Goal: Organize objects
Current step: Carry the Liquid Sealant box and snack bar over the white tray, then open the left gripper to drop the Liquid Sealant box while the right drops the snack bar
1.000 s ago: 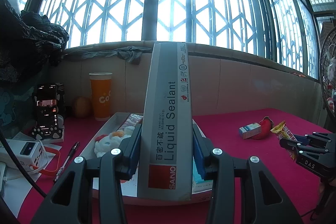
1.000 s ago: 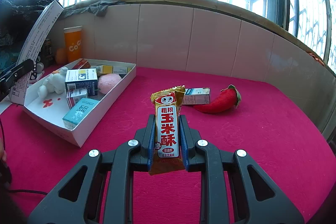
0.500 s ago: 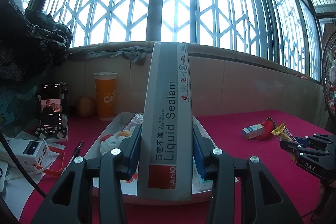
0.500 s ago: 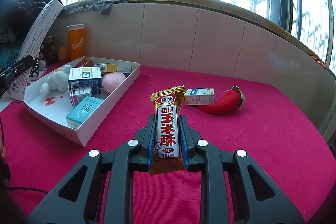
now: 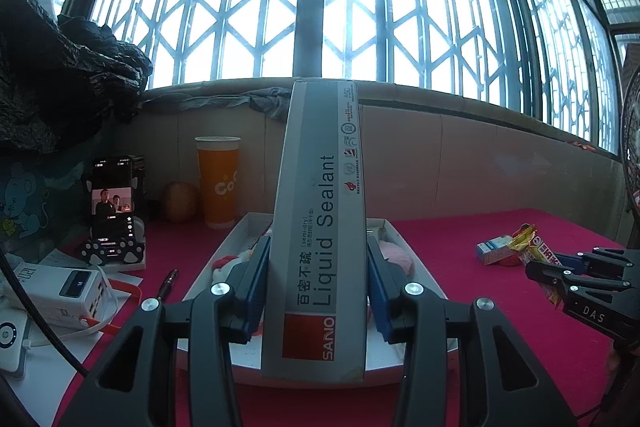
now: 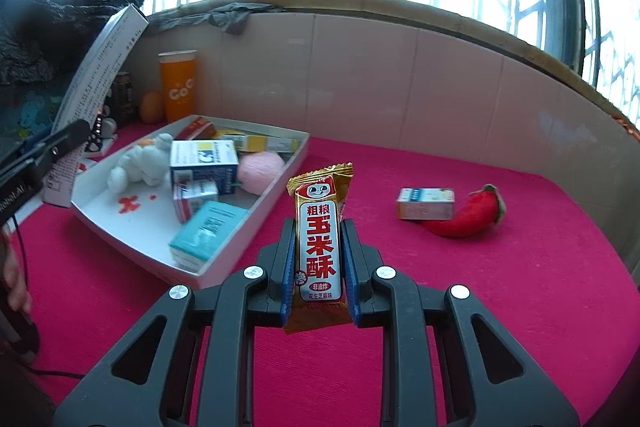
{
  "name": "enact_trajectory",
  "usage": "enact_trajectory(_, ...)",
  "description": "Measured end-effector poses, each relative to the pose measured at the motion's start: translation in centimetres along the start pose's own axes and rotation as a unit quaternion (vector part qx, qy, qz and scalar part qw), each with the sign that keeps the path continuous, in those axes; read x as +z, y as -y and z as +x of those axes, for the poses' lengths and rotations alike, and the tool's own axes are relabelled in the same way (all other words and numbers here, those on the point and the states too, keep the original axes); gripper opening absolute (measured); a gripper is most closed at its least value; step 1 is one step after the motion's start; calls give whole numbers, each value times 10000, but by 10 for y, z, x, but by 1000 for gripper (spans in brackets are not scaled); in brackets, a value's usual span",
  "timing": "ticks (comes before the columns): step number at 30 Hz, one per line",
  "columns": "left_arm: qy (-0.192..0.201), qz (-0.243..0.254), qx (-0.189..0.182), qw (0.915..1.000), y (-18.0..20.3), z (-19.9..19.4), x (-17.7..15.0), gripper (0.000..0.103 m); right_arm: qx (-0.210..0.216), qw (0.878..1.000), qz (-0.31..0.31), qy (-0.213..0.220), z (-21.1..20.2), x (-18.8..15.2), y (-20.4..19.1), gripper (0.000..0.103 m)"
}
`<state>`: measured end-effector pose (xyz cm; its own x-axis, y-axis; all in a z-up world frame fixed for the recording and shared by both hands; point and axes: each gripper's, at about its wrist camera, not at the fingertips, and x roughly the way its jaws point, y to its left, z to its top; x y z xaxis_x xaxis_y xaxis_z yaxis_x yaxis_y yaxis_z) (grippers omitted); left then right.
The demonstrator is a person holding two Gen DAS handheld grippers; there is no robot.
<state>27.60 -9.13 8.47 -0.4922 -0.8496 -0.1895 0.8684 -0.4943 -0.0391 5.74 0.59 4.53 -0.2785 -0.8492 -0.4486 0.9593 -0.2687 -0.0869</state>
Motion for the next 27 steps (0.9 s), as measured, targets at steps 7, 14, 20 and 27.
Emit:
enact_trajectory(7,-72,-94,106,9999,-15,1,3,44,314,9995,25,13,5,15,-14,20)
enact_trajectory(14,-291,-510,4,9983,-49,12,16,44,645,9979,22,-44,14,36,-31,20)
enact_trajectory(20,-726,-634,-204,9951,-67,37,28,44,1017,9944,76,-262,30,49,-50,20)
enact_trajectory(27,-1401,-589,-644,9863,-62,92,52,44,1440,9878,120,-581,58,62,-80,20)
